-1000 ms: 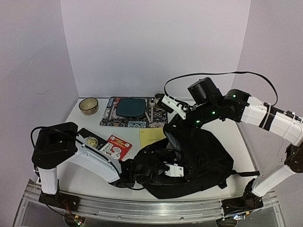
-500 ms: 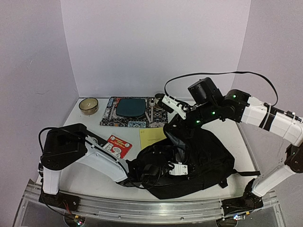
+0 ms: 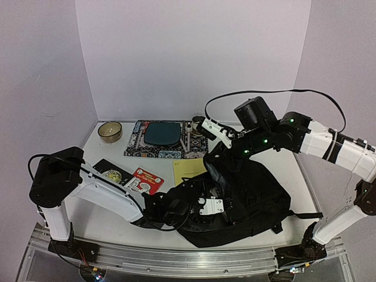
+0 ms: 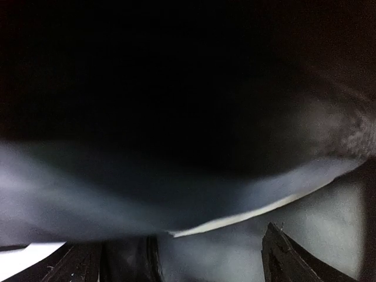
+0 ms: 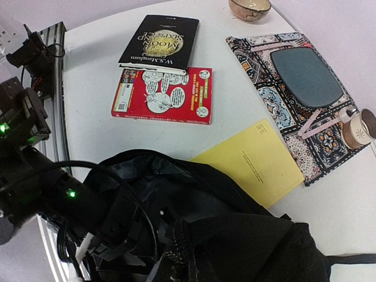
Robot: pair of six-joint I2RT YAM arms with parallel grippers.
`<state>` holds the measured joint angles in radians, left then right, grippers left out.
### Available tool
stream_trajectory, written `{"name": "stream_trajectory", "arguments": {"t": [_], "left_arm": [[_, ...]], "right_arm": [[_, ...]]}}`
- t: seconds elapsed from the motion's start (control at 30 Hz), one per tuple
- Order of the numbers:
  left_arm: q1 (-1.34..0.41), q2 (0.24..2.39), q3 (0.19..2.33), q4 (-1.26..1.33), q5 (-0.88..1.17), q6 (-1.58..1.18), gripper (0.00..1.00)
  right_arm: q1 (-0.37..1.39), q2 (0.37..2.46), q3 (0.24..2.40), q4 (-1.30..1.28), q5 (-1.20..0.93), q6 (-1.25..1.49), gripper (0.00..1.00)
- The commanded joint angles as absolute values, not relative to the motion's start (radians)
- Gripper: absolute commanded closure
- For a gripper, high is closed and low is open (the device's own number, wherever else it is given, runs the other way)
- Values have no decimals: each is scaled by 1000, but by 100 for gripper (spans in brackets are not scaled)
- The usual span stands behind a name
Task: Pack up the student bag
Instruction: Place the book in the largest pocket of the bag, then grab the book at the center of the board.
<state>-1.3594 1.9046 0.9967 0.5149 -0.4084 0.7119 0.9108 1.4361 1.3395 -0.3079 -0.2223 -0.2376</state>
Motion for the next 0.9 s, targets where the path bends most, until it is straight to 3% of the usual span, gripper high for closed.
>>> {"name": "stream_trajectory", "arguments": {"t": [0.0,0.4,0.87], "left_arm": [[-1357,1772,966,473,-439,597,4],[-1319,1634,1001,130,-552,214,5],[-1130,1480,983,-251,-709,-336,4]], "right_arm": [[920,1389,1316,-260,-162,-240,100],[919,1329,1219,-207,77,-203,100],[920,1290,1151,-165,68,-170,100]]}}
